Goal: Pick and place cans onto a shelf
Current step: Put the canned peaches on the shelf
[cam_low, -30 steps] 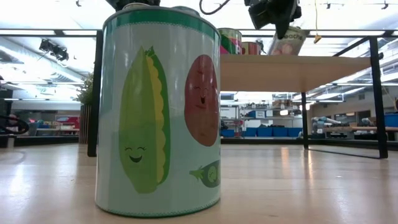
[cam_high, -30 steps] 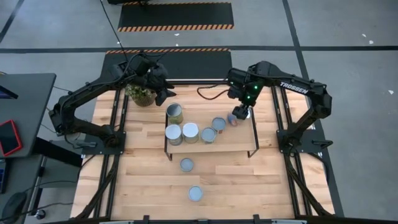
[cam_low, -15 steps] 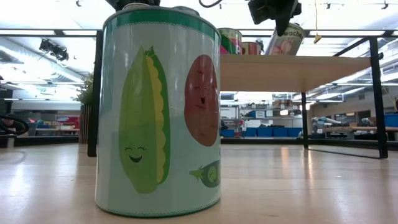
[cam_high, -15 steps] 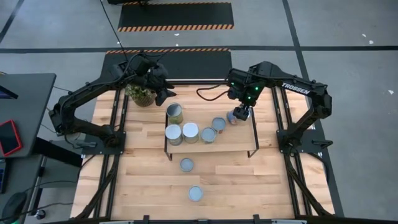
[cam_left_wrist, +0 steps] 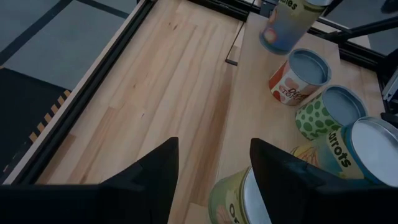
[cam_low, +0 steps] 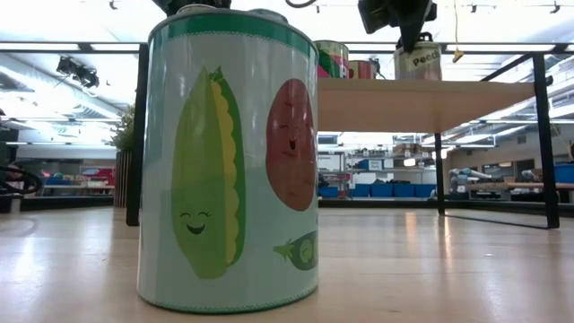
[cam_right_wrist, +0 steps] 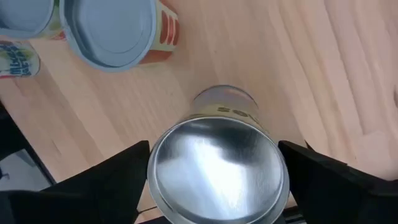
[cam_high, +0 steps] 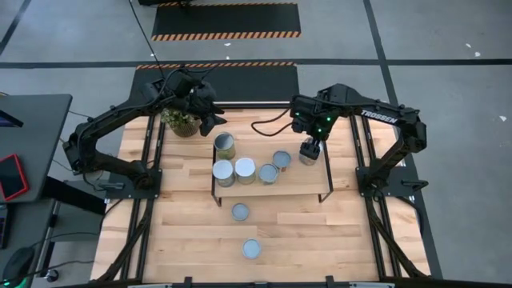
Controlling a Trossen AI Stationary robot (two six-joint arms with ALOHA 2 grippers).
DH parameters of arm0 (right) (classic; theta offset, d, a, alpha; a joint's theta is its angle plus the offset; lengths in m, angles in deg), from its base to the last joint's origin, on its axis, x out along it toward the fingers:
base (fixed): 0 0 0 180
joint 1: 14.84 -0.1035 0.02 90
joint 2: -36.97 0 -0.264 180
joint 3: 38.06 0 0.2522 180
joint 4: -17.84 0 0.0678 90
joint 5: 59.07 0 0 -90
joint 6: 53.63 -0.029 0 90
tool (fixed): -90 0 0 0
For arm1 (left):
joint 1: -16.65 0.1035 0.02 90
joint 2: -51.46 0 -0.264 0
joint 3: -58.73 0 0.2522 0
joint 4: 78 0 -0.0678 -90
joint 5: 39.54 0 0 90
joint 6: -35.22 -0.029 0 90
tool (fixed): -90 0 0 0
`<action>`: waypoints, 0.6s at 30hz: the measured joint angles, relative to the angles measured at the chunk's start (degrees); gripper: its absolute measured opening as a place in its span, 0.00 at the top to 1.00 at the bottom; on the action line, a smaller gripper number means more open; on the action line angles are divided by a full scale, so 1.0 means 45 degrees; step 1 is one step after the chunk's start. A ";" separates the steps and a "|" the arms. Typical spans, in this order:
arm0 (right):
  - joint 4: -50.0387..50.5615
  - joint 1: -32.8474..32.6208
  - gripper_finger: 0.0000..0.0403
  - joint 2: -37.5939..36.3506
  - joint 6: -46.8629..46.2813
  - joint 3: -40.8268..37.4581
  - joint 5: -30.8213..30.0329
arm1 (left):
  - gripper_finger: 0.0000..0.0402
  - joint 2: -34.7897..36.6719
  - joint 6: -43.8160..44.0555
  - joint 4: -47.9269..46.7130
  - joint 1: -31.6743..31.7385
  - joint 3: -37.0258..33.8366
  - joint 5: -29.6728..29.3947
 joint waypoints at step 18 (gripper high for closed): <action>-0.1248 0.0123 0.11 -0.0015 -0.0368 0.1195 -0.0906 | 0.49 0.0000 -0.0034 -0.0001 -0.0003 -0.0001 0.0000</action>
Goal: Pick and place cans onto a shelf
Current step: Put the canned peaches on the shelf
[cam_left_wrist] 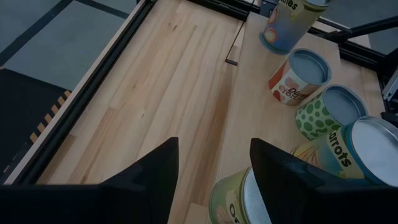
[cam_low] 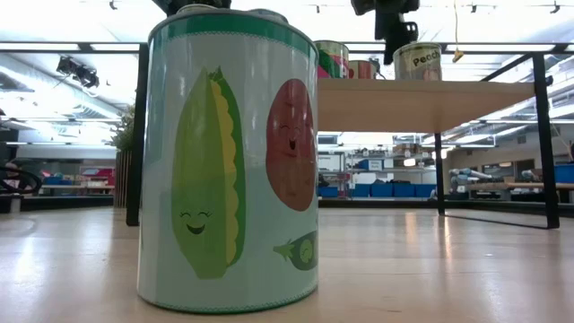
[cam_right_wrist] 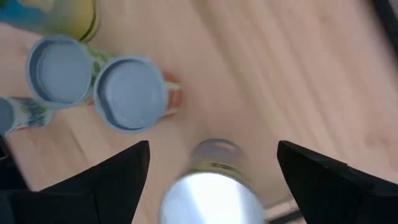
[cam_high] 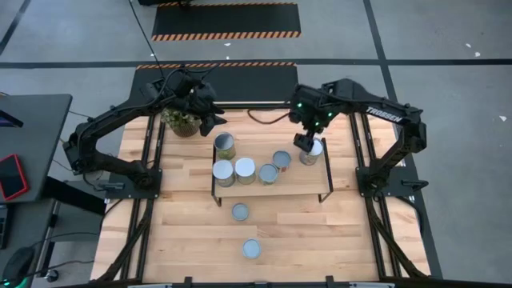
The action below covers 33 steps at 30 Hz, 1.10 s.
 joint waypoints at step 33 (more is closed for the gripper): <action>-0.0775 -0.0211 0.14 -0.4212 -0.0212 -0.5955 -0.1139 | 0.49 -0.0005 -0.0340 -0.0023 -0.0001 -0.0003 0.0000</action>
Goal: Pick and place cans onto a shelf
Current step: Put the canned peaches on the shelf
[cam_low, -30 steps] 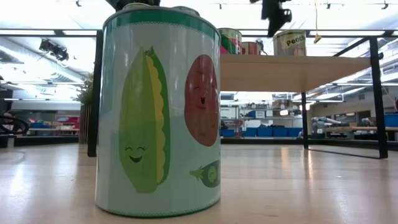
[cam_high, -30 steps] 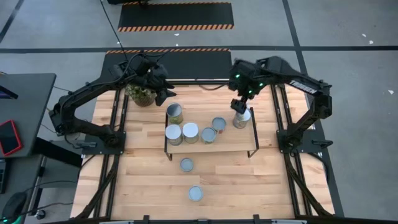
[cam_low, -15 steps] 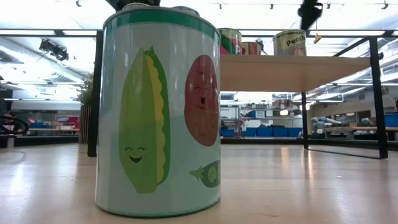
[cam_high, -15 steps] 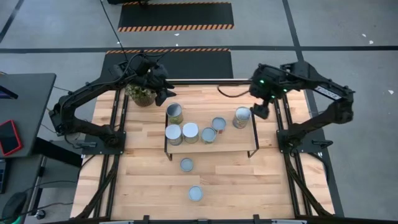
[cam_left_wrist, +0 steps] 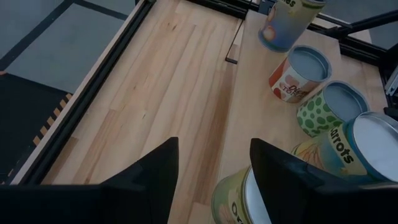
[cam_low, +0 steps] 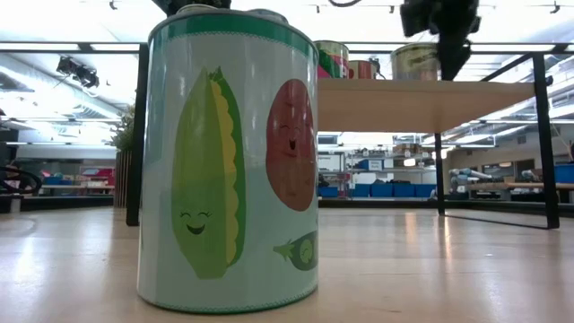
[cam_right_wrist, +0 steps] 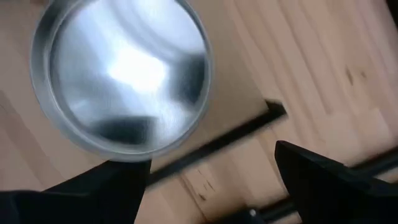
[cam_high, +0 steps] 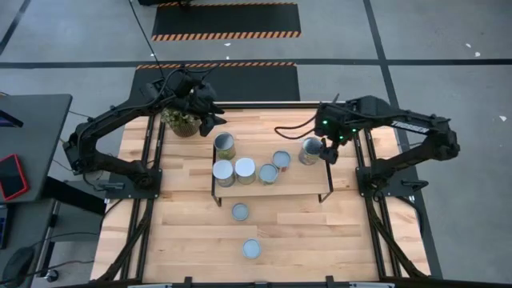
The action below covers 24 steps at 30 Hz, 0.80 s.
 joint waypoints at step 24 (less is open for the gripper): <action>-0.1930 0.0042 0.14 0.1688 0.1114 0.0683 0.0229 | 0.49 0.0000 -0.0335 -0.0571 0.0005 0.0000 -0.0005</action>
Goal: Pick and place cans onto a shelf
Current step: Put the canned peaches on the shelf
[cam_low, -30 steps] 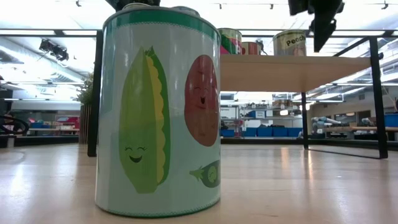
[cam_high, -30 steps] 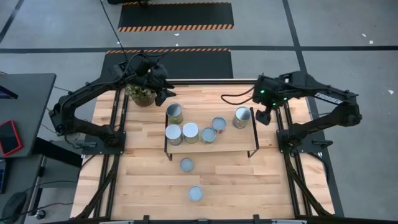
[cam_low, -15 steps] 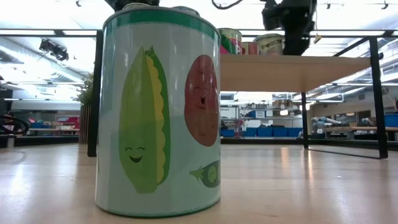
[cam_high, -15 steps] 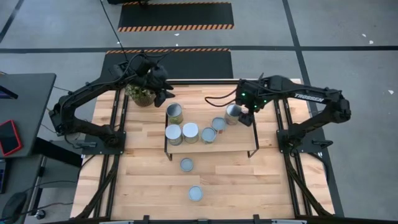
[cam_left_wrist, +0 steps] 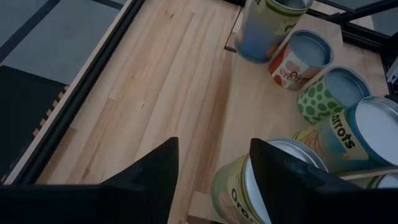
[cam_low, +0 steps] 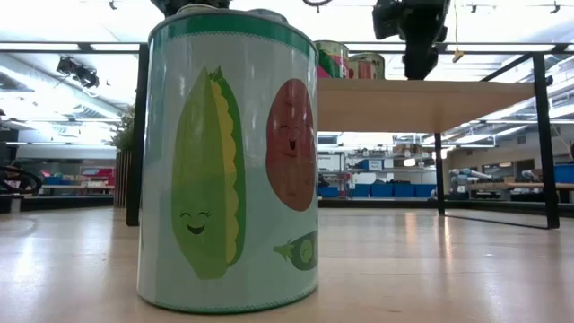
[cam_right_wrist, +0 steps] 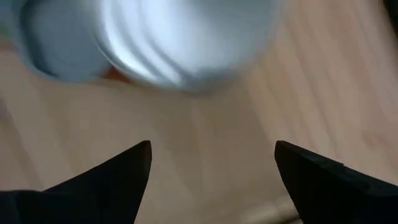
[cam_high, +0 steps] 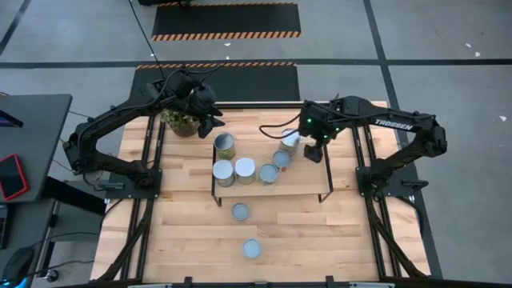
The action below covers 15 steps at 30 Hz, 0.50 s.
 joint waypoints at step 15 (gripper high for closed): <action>-0.1100 0.1153 0.14 0.0503 -0.1415 0.0585 -0.0552 | 0.49 0.0000 -0.0194 0.0013 0.0000 0.0000 0.0000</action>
